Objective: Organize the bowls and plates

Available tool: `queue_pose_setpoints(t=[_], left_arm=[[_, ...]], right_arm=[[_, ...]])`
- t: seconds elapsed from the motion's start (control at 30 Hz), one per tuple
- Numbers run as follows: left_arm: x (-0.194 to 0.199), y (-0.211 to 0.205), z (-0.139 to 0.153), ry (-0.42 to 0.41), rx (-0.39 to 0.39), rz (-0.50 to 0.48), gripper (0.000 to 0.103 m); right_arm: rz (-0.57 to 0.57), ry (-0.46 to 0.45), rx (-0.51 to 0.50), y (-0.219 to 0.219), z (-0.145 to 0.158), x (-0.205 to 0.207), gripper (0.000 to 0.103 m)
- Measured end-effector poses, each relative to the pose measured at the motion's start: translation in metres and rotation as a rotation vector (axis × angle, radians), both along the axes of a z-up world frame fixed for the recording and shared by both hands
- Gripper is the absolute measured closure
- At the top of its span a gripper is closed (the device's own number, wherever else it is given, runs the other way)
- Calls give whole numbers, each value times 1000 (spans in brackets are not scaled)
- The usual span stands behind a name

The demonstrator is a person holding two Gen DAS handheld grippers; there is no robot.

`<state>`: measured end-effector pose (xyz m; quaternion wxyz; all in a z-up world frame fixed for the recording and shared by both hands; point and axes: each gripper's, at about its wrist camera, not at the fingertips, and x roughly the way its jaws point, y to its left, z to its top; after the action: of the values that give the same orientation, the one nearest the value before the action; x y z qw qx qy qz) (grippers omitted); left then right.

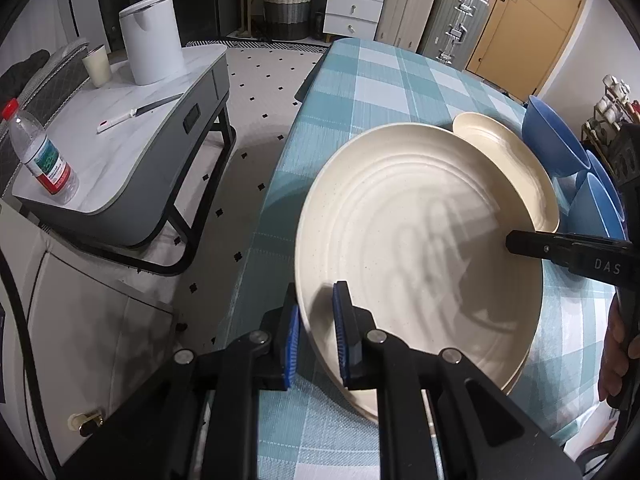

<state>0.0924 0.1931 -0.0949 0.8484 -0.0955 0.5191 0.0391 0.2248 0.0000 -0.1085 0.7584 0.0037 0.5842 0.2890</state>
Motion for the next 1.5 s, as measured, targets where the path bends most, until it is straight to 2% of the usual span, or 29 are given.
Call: queue_pose_setpoints(t=[0.37, 1.0, 1.27, 1.5], left_arm=[[-4, -9, -12, 15, 22, -17, 88], [-7, -21, -15, 28, 74, -50, 86], [-9, -25, -14, 24, 116, -62, 85], [-10, -27, -13, 24, 132, -74, 85]], right_arm=[[0, -11, -19, -3, -6, -12, 92], [-1, -17, -30, -15, -8, -18, 92], [39, -84, -102, -5, -4, -26, 92], [63, -106, -137, -1, -4, -29, 92]])
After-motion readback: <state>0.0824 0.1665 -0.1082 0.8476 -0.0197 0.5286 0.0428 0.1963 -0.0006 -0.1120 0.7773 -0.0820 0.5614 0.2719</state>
